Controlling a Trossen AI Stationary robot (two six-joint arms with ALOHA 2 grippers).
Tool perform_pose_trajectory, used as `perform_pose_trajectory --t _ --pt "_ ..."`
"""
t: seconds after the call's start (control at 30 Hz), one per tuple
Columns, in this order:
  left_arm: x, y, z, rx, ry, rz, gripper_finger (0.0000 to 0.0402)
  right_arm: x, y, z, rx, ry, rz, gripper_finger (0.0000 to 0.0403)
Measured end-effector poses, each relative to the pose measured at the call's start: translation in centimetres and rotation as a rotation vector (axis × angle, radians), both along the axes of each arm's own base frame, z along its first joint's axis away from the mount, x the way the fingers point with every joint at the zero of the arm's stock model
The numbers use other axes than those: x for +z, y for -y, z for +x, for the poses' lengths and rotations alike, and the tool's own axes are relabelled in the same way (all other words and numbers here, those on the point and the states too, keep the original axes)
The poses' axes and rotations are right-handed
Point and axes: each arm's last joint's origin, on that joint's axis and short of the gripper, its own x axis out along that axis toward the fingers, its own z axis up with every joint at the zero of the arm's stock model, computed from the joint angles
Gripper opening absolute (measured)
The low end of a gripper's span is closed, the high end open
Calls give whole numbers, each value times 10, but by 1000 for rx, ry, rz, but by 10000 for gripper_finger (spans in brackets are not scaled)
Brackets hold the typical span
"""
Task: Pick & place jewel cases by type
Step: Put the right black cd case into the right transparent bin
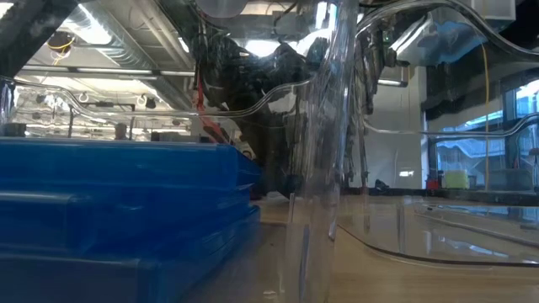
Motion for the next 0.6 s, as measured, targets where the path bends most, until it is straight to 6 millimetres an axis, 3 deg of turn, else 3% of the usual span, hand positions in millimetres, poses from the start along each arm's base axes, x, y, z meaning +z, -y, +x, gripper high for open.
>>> perform_pose_trajectory --t 0.37,0.6 --pt "-1 0 -1 13 -19 19 118 -2 -1 -3 -7 -44 1 133" --pt "13 2 -17 54 -121 -13 118 -2 -1 -4 -7 -50 4 133"
